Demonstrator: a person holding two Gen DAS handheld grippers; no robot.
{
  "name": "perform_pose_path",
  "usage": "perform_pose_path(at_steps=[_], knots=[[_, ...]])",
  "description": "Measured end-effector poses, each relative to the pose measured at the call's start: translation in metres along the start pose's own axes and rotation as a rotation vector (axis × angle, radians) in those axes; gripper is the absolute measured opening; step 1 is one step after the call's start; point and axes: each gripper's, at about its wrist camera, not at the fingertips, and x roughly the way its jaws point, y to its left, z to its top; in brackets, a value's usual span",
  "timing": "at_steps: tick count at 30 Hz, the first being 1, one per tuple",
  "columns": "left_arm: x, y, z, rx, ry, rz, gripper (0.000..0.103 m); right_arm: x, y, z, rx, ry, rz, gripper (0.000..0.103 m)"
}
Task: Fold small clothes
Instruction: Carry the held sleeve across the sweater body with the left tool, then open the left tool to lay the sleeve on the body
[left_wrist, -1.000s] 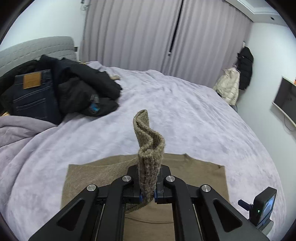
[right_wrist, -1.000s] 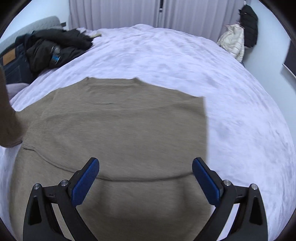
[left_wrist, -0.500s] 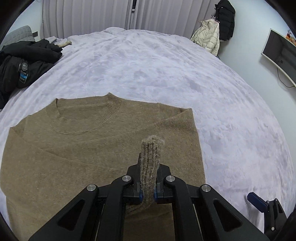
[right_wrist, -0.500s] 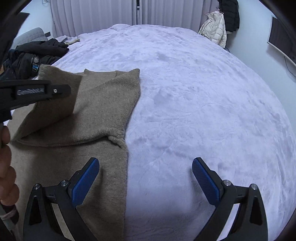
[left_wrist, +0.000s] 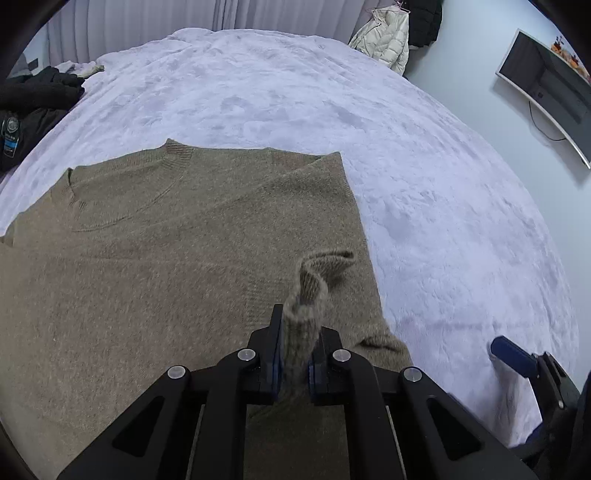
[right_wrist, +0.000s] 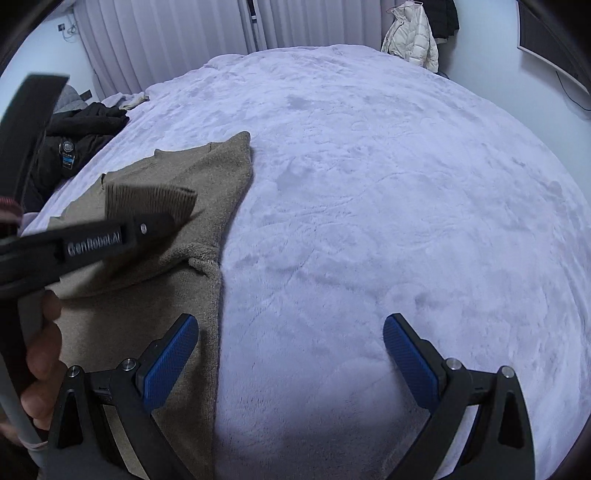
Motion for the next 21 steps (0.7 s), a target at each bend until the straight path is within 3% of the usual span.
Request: perform_pose_path(at_steps=[1,2,3,4,5,6,8,10,12,16,17,20,21], knots=[[-0.008,0.004,-0.002,-0.012,-0.001,-0.034,0.009,-0.004,-0.001,0.002,0.006,-0.011,0.023,0.101],[-0.019,0.01,-0.005,-0.025,0.002,-0.075,0.019,-0.008,-0.003,0.006,0.013,-0.023,0.051,0.101],[-0.029,0.016,-0.007,-0.035,0.003,-0.111,0.036,-0.011,-0.004,0.01,0.021,-0.034,0.092,0.101],[-0.04,0.023,-0.011,-0.056,-0.017,-0.131,0.093,-0.013,-0.003,0.014,0.031,-0.04,0.137,0.101],[-0.055,0.031,-0.015,-0.088,-0.092,-0.126,0.101,-0.014,-0.001,0.019,0.043,-0.04,0.186,0.101],[-0.067,0.036,-0.019,-0.093,-0.152,-0.116,0.102,-0.013,0.002,0.025,0.051,-0.037,0.25,0.101],[-0.079,0.043,-0.024,-0.07,-0.155,-0.115,0.102,-0.008,0.013,0.035,0.057,-0.018,0.361,0.101],[-0.086,0.058,-0.03,-0.079,-0.155,-0.106,0.102,0.003,0.027,0.044,0.059,0.014,0.424,0.101],[-0.091,0.079,-0.034,-0.087,-0.176,-0.04,0.102,0.016,0.04,0.05,0.056,0.056,0.467,0.1],[-0.088,0.142,-0.039,-0.171,-0.18,0.103,0.102,0.039,0.053,0.056,0.045,0.111,0.424,0.078],[-0.084,0.16,-0.041,-0.212,-0.168,0.132,0.102,0.044,0.055,0.057,0.04,0.116,0.397,0.077],[-0.07,0.203,-0.053,-0.315,-0.121,0.129,0.102,0.057,0.062,0.063,0.015,0.13,0.364,0.063],[-0.065,0.211,-0.057,-0.326,-0.111,0.13,0.102,0.061,0.068,0.064,-0.019,0.134,0.35,0.048]])
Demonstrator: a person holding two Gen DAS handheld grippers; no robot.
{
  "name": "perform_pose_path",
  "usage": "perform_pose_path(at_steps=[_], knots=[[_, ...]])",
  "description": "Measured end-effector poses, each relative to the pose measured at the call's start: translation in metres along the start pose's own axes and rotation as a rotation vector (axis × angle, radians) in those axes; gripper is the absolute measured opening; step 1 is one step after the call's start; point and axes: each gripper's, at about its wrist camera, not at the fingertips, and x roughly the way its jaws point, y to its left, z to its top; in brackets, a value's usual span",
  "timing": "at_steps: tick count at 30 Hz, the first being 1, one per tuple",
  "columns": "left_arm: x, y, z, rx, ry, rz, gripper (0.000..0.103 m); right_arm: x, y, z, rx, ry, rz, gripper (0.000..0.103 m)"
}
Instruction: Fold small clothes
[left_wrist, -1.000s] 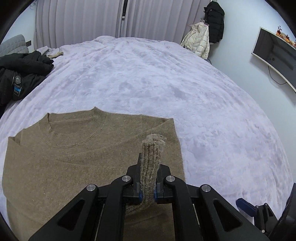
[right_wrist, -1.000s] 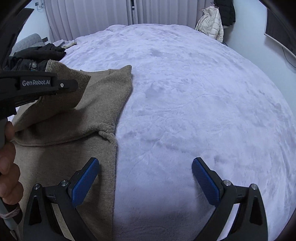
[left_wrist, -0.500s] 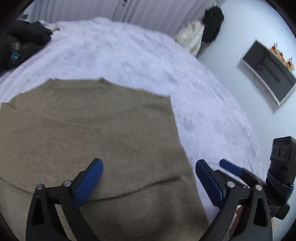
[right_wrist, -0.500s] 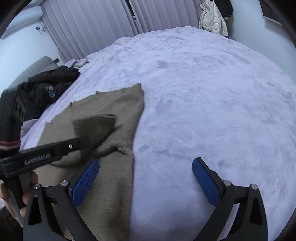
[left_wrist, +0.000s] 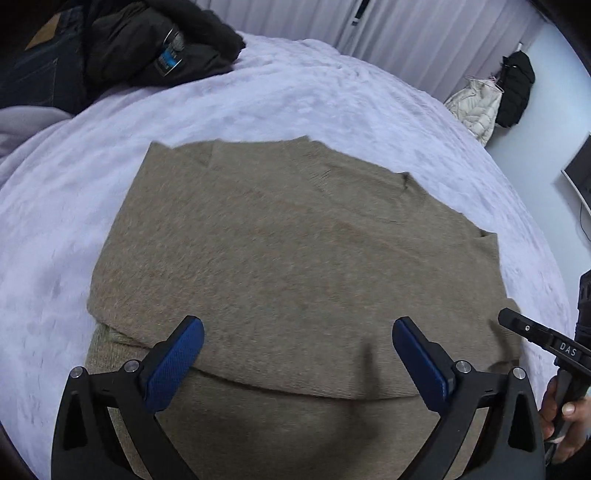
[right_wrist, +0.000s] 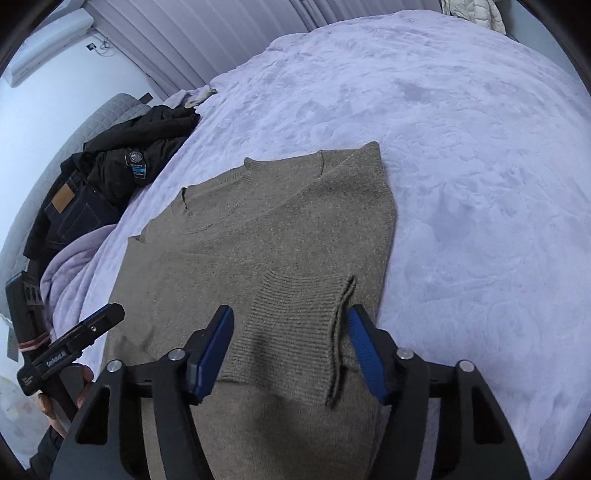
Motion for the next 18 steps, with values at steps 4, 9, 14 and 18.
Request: perform_pose_path(at_steps=[4,9,14,18], knots=[[-0.011,0.009,-0.006,0.028,-0.042,-0.001,0.102,0.008,0.012,-0.001,-0.069,0.017,-0.107,0.008],[0.004,-0.009,-0.013,0.13,0.027,0.069,0.102,-0.001,0.017,0.006,-0.087,-0.062,-0.202,0.008],[-0.036,-0.014,-0.004,0.132,-0.084,-0.021,0.102,0.001,0.014,0.004,-0.065,-0.041,-0.276,0.023],[-0.017,-0.024,0.021,0.171,-0.045,0.04,0.102,-0.032,0.051,0.0,-0.157,-0.236,-0.375,0.082]])
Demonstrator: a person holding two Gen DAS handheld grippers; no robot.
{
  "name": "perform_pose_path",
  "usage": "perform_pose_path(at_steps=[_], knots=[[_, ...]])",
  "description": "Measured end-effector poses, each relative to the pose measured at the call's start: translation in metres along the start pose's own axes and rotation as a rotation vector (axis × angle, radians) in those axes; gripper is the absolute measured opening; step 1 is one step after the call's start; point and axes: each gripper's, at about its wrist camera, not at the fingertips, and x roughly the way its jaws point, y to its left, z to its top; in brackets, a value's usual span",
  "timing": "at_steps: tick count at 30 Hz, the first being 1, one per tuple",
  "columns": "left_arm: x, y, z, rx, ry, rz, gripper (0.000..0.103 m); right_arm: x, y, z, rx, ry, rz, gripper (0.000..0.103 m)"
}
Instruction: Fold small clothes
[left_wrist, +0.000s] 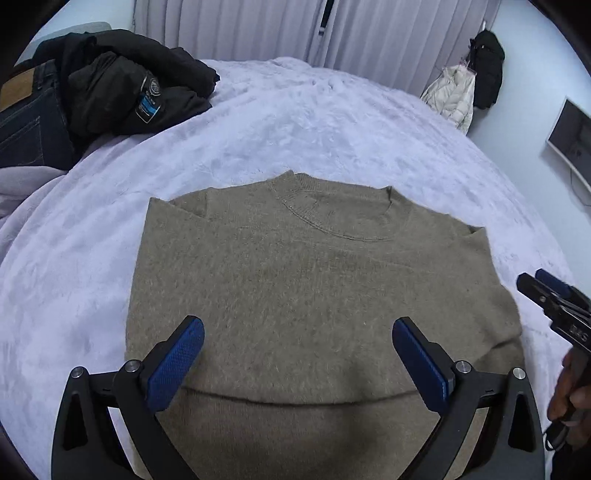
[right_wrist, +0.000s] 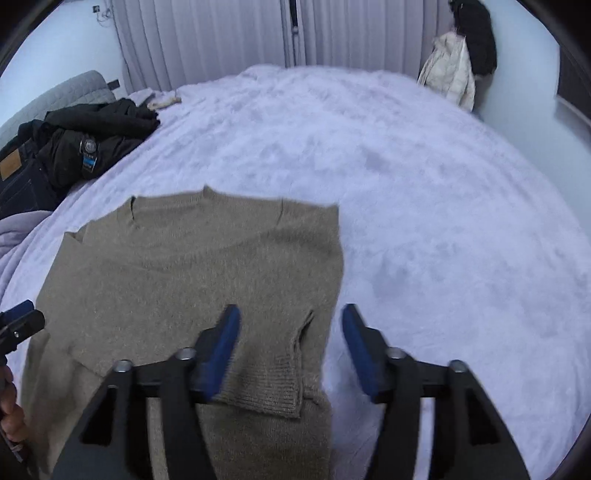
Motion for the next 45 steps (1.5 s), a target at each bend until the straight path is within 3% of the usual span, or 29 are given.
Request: perform_pose_path(at_steps=[1,4,5,6,8,11,13,14,17,18,20,21,22,23,25,29,31,33,34,38,40,41,43,45], knots=[[0.01,0.0,0.003,-0.005,0.025,0.014,0.102,0.002,0.014,0.002,-0.029,0.013,0.031,0.082],[0.045,0.007,-0.004,0.004,0.101,0.065,0.102,0.034,0.061,-0.001,-0.081,0.174,0.161,0.082],[0.051,0.009,-0.011,0.03,0.095,0.083,0.102,0.046,0.072,-0.007,-0.113,0.222,0.191,0.082],[0.052,0.01,-0.021,0.096,0.063,0.08,0.102,0.062,0.083,-0.015,-0.17,0.278,0.164,0.082],[0.04,0.015,-0.031,0.147,0.044,0.062,0.102,0.075,0.082,-0.028,-0.262,0.226,0.051,0.081],[0.017,0.027,-0.036,0.143,0.051,0.098,0.102,0.071,0.052,-0.027,-0.164,0.216,0.067,0.084],[-0.003,0.031,-0.037,0.114,0.023,0.118,0.102,0.056,0.05,-0.023,-0.181,0.215,-0.036,0.084],[-0.013,0.028,-0.041,0.096,0.009,0.079,0.102,0.046,0.052,-0.022,-0.18,0.194,-0.071,0.084],[-0.016,0.004,-0.058,0.108,0.061,-0.064,0.102,0.018,0.071,-0.03,-0.122,0.164,0.098,0.085],[-0.011,-0.01,-0.066,0.169,0.072,-0.048,0.102,0.017,0.081,-0.036,-0.12,0.192,0.153,0.085],[0.003,-0.022,-0.085,0.283,0.08,0.112,0.103,0.022,0.107,-0.056,-0.2,0.248,0.204,0.085],[0.011,-0.017,-0.091,0.291,0.103,0.131,0.103,0.028,0.114,-0.068,-0.268,0.26,0.137,0.084],[0.012,-0.003,-0.093,0.242,0.112,0.077,0.103,0.036,0.114,-0.078,-0.322,0.265,0.061,0.085],[0.007,0.014,-0.091,0.175,0.11,0.026,0.103,0.037,0.106,-0.084,-0.315,0.256,0.07,0.086],[-0.001,0.039,-0.092,0.113,0.118,0.023,0.103,0.033,0.07,-0.086,-0.179,0.246,0.135,0.087],[-0.019,0.059,-0.109,0.153,0.096,0.028,0.103,0.016,0.028,-0.098,-0.135,0.231,0.068,0.087],[-0.03,0.062,-0.112,0.143,0.096,0.036,0.103,0.008,0.028,-0.105,-0.178,0.228,0.046,0.087],[-0.043,0.059,-0.111,0.101,0.097,0.097,0.103,-0.009,0.032,-0.106,-0.176,0.237,-0.009,0.087],[-0.049,0.053,-0.116,0.092,0.093,0.078,0.103,-0.019,0.038,-0.105,-0.168,0.242,-0.04,0.088],[-0.051,0.018,-0.13,0.115,0.116,-0.019,0.103,-0.044,0.093,-0.115,-0.253,0.211,0.097,0.088],[-0.04,0.002,-0.149,0.204,0.118,0.063,0.103,-0.04,0.126,-0.134,-0.355,0.245,0.146,0.088],[-0.04,0.001,-0.157,0.234,0.098,0.082,0.103,-0.038,0.134,-0.145,-0.401,0.246,0.129,0.088],[-0.052,0.013,-0.167,0.216,0.074,0.052,0.103,-0.045,0.131,-0.16,-0.436,0.196,0.11,0.088],[-0.064,0.031,-0.18,0.194,0.073,0.031,0.103,-0.056,0.106,-0.168,-0.38,0.196,0.168,0.088]])
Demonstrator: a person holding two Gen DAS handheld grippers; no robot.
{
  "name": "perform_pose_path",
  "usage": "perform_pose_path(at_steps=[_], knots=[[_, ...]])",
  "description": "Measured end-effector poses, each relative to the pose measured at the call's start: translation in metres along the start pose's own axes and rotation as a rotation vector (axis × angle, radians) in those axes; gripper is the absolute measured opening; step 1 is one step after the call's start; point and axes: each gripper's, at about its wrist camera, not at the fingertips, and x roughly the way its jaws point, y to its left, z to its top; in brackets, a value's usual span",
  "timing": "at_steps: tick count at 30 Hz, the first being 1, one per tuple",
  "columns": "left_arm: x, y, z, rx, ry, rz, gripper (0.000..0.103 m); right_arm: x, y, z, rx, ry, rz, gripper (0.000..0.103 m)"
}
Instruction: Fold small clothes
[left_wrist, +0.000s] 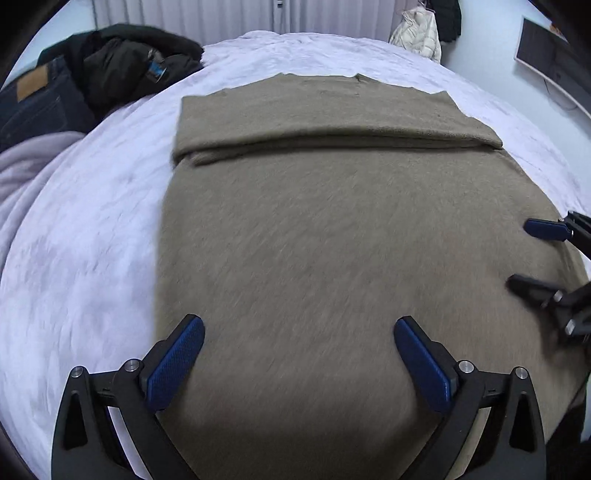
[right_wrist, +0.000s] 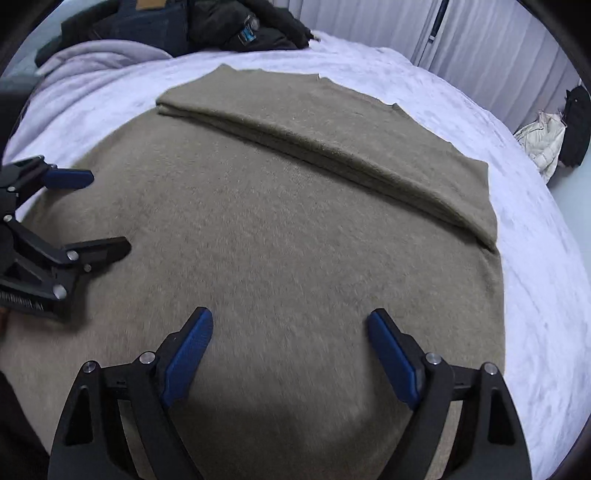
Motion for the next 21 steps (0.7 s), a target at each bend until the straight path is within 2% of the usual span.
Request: perform_pose_path(at_steps=[2,4,7,10,12,14,16,19,21], knots=[[-0.01,0.011,-0.019,0.02,-0.021,-0.012,0.103,-0.013,-0.016,-0.022,0.017,-0.009,0.035,0.088],[-0.022,0.014,-0.041,0.061,-0.045,0.028,0.103,-0.028,-0.023,-0.05,-0.02,-0.025,0.024,0.089],[-0.034,0.027,-0.062,0.011,-0.032,0.0,0.103,-0.044,-0.032,-0.084,-0.032,-0.047,0.021,0.09],[-0.046,0.031,-0.069,0.008,-0.021,-0.005,0.103,-0.051,-0.035,-0.098,-0.046,-0.055,0.022,0.09],[-0.056,0.029,-0.069,0.025,0.001,0.022,0.103,-0.057,-0.032,-0.105,-0.078,-0.037,0.007,0.09],[-0.075,0.02,-0.066,0.06,-0.029,0.041,0.103,-0.061,-0.028,-0.097,-0.095,0.011,0.006,0.09],[-0.092,0.002,-0.06,0.111,-0.091,0.01,0.103,-0.075,-0.026,-0.087,-0.1,0.028,0.032,0.09],[-0.092,-0.046,-0.035,0.201,-0.154,-0.096,0.103,-0.09,-0.008,-0.06,-0.119,-0.105,0.122,0.091],[-0.072,-0.071,-0.028,0.264,-0.124,-0.122,0.103,-0.082,0.009,-0.041,-0.153,-0.132,0.188,0.091]])
